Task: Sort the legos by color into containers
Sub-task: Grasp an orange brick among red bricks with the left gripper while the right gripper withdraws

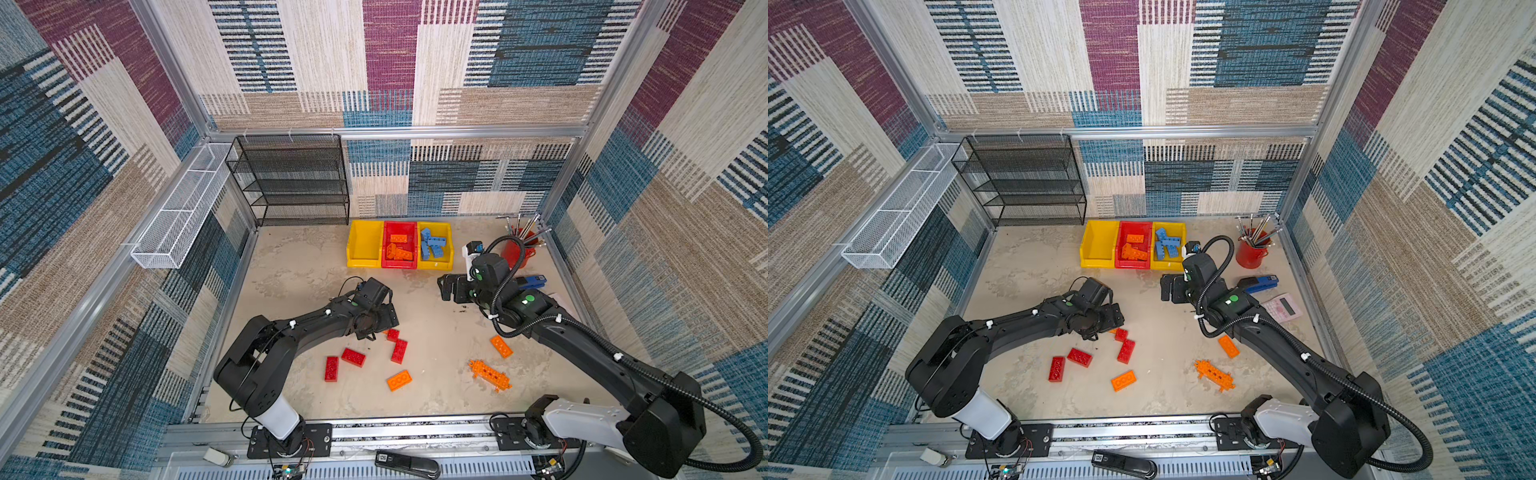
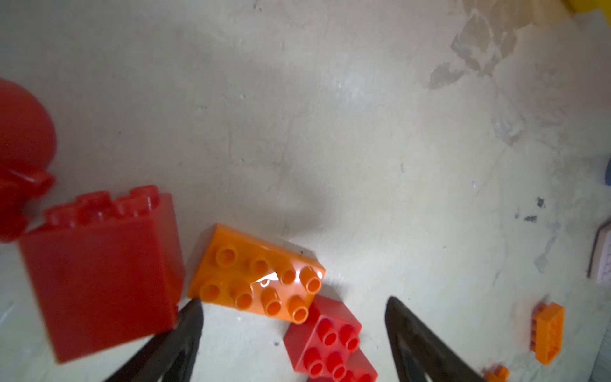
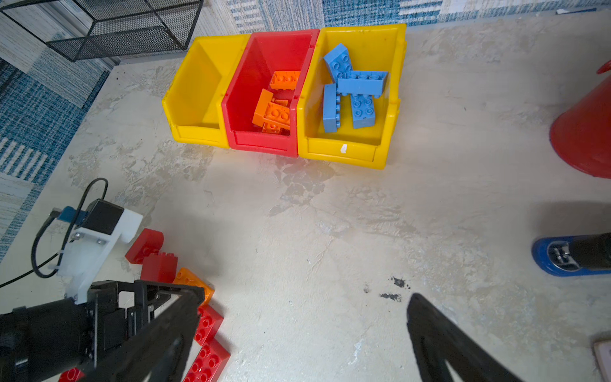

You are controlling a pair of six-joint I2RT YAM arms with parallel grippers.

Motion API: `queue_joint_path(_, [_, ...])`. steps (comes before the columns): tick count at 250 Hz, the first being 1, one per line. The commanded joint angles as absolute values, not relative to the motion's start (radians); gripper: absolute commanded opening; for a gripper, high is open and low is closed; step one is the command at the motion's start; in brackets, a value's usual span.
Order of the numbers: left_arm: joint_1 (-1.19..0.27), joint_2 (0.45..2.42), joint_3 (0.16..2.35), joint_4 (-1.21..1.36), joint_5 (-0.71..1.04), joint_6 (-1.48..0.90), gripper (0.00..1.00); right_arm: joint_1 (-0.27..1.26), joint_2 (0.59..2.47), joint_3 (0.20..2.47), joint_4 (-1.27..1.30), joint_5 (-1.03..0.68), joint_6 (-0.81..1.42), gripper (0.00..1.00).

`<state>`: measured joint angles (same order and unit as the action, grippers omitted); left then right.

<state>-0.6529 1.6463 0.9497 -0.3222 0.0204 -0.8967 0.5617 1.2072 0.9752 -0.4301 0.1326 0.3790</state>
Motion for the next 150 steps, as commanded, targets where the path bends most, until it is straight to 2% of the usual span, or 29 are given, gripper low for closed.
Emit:
queue_joint_path(1, [-0.65, 1.686, 0.991, -0.372, 0.006, -0.859, 0.86, 0.555, 1.197, 0.967, -0.391, 0.148, 0.371, 0.99])
queue_joint_path(75, [-0.663, 1.826, 1.12, -0.393, 0.074, -0.835, 0.79, 0.529, 1.179, 0.94, -0.386, 0.154, 0.355, 0.99])
queue_joint_path(150, [-0.72, 1.783, 1.134, -0.558, -0.069, -0.697, 0.75, 0.522, 1.154, 0.925, -0.386, 0.141, 0.351, 0.99])
